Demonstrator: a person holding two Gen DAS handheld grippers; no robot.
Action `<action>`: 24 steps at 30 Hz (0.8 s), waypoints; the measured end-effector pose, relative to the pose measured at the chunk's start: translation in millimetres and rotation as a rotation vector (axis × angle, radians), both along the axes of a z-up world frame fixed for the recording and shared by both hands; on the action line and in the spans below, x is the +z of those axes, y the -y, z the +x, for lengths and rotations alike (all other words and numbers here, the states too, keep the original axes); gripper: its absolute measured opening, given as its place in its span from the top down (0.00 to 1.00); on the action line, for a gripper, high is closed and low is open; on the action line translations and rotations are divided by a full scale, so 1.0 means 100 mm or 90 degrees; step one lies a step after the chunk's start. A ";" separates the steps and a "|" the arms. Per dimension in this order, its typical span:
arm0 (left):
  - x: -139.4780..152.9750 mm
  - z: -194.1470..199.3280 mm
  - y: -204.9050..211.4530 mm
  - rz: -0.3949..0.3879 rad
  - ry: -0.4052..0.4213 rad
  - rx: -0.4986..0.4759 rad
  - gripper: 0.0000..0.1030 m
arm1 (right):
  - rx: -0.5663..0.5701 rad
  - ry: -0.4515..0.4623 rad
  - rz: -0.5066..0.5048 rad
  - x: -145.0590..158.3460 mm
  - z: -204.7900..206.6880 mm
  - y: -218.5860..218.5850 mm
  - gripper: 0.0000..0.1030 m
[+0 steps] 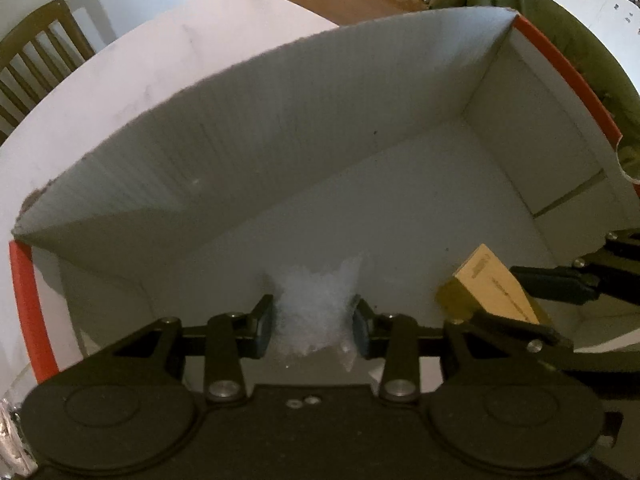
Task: Organize objects
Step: 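Carry the bubble-wrap bag and yellow box into the red shoebox with both tools, then open both tools to release the items and withdraw from the box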
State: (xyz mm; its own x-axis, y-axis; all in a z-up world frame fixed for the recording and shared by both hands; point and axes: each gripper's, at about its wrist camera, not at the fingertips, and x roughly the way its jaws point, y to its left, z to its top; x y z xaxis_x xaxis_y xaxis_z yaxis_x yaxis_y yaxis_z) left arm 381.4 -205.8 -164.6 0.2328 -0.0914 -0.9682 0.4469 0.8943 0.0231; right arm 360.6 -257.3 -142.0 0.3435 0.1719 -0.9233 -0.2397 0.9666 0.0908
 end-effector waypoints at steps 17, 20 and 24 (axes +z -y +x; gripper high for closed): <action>0.37 -0.25 -0.26 -0.044 0.053 0.033 0.37 | -0.002 0.021 0.031 0.17 -0.11 0.08 0.71; 0.53 -0.39 -0.33 -0.067 0.073 0.041 0.37 | -0.003 0.040 0.041 0.27 -0.16 0.09 0.72; 0.83 -0.52 -0.36 -0.091 0.117 0.046 0.37 | -0.005 0.062 0.052 0.40 -0.28 0.09 0.72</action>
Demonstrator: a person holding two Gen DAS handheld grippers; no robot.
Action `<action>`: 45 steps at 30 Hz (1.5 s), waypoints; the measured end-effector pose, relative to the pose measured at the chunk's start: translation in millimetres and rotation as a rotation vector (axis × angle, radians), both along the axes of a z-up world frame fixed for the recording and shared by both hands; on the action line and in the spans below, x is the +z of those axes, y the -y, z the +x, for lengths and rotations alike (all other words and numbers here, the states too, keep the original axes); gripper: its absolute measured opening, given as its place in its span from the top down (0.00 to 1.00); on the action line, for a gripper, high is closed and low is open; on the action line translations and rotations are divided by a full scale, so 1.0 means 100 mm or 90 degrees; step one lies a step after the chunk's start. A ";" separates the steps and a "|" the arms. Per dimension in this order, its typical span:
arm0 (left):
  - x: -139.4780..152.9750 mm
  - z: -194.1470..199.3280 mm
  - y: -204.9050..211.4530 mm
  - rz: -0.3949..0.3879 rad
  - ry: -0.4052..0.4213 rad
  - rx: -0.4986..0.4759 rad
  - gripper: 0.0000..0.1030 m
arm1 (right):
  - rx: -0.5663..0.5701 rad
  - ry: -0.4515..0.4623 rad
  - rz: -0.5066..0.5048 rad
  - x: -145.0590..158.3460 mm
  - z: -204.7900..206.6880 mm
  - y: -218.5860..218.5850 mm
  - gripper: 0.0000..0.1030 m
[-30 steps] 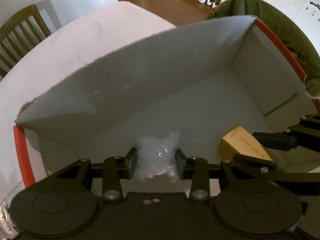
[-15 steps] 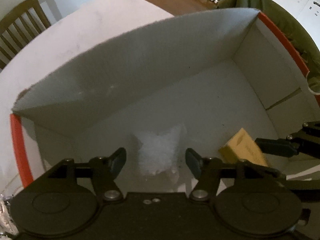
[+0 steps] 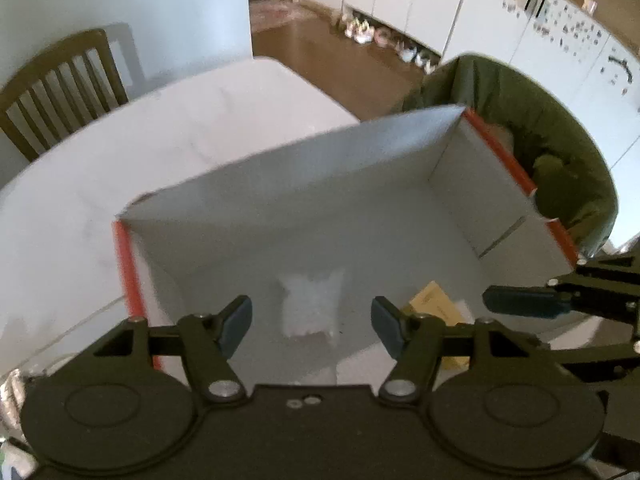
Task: Organize objects
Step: 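Open both tools to release the items and withdraw from the box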
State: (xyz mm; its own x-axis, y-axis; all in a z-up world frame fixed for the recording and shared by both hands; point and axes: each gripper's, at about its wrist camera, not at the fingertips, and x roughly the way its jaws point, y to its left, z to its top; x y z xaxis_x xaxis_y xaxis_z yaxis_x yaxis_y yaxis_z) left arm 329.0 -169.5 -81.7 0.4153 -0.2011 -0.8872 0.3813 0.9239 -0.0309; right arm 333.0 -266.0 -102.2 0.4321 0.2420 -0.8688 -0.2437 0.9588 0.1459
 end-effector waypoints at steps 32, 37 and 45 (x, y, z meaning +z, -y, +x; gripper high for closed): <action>0.95 -1.69 -1.54 -0.105 0.230 0.092 0.21 | 0.078 0.190 0.113 0.99 -1.24 -0.84 0.45; 0.90 -1.81 -1.96 -0.097 0.241 0.117 0.13 | 0.081 0.204 0.120 1.00 -1.41 -1.21 0.35; 0.71 -2.00 -2.62 -0.077 0.247 0.138 0.00 | 0.083 0.185 0.119 0.89 -1.57 -1.79 0.31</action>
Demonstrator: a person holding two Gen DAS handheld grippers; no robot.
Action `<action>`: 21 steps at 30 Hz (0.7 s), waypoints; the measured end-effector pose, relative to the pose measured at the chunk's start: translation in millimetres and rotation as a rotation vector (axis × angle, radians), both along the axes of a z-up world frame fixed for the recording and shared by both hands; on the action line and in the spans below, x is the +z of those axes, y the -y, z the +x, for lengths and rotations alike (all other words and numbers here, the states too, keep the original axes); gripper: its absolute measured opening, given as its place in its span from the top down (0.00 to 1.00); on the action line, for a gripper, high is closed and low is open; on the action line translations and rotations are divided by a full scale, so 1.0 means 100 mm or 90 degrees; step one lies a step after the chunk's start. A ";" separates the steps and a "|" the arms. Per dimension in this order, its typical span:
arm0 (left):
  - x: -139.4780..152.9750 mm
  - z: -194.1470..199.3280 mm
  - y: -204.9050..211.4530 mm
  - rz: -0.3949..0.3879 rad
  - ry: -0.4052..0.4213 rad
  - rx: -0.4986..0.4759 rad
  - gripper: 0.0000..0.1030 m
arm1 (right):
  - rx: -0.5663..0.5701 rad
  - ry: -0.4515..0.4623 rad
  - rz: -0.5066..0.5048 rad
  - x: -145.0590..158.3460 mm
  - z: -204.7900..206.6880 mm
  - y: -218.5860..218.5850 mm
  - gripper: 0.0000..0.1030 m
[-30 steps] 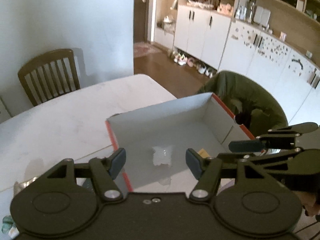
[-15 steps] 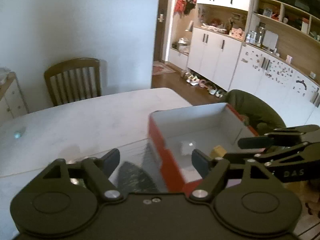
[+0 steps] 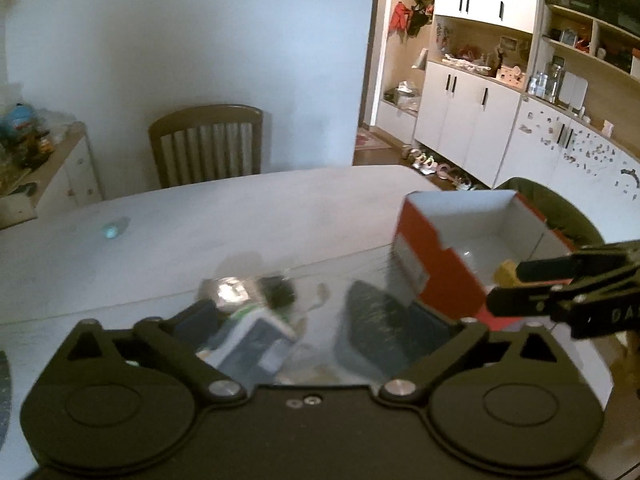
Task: Organize objects
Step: 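Open both tools to release the items and withdraw from the box, then grasp the white plastic bag with the left tool while the right tool grasps the beige cylinder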
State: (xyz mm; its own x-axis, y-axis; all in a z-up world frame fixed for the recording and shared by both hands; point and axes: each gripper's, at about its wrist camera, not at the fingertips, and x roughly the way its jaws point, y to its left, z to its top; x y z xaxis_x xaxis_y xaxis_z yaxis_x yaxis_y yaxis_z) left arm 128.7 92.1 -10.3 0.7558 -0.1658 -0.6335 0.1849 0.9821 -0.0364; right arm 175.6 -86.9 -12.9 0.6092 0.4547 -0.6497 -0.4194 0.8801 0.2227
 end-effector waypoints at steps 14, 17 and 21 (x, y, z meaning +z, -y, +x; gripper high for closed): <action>-0.38 0.03 -0.77 -0.022 -0.022 0.014 0.00 | 0.004 -0.035 -0.023 -0.31 -0.06 -0.80 0.19; -0.46 0.09 -0.85 -0.028 -0.029 0.001 0.00 | 0.006 -0.042 -0.037 -0.42 -0.03 -0.92 0.19; -0.59 0.15 -0.87 -0.031 -0.044 -0.026 0.00 | 0.016 -0.052 -0.064 -0.59 0.00 -1.06 0.19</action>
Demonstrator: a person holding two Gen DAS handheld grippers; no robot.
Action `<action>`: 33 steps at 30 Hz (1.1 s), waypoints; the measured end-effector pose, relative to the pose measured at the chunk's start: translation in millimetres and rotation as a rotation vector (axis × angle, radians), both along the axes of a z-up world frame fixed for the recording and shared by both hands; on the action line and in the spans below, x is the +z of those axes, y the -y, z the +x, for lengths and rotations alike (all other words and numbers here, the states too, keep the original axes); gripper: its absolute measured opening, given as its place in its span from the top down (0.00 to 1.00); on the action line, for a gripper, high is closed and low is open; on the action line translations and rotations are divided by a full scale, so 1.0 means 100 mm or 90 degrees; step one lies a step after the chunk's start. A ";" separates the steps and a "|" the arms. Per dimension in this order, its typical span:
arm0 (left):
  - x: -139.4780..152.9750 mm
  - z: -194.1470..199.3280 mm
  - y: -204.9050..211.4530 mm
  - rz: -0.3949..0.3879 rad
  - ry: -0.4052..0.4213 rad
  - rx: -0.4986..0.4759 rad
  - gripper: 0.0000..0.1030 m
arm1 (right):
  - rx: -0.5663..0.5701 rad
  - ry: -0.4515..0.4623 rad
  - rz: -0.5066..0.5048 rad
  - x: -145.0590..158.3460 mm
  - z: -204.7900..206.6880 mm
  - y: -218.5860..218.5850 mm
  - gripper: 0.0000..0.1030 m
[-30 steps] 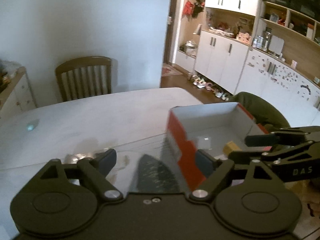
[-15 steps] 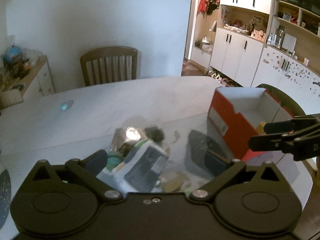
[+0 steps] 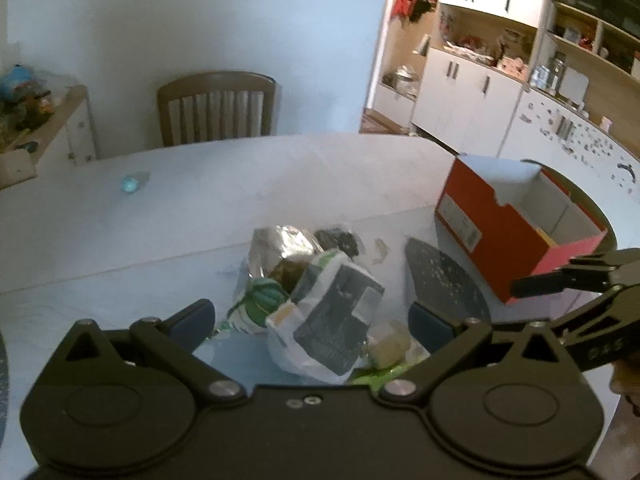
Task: Organize objects
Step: 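Grasp the white plastic bag with the left tool while the right tool grasps the beige cylinder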
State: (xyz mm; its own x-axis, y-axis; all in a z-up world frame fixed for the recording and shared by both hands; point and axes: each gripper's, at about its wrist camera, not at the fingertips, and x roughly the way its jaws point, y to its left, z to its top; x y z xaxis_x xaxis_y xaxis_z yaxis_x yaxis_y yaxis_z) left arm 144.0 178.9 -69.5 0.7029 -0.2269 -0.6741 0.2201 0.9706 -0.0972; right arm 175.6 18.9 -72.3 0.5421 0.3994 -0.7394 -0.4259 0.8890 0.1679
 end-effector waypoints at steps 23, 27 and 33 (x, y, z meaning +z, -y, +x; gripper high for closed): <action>-0.75 0.51 -0.27 -0.116 -0.167 0.045 0.35 | 0.097 -0.066 -0.061 -0.78 0.39 -0.55 0.19; -0.78 0.52 -0.29 -0.139 -0.175 0.042 0.44 | 0.091 -0.077 -0.050 -0.83 0.45 -0.58 0.20; -0.74 0.52 -0.32 -0.152 -0.176 0.047 0.59 | 0.095 -0.094 -0.037 -0.87 0.49 -0.61 0.35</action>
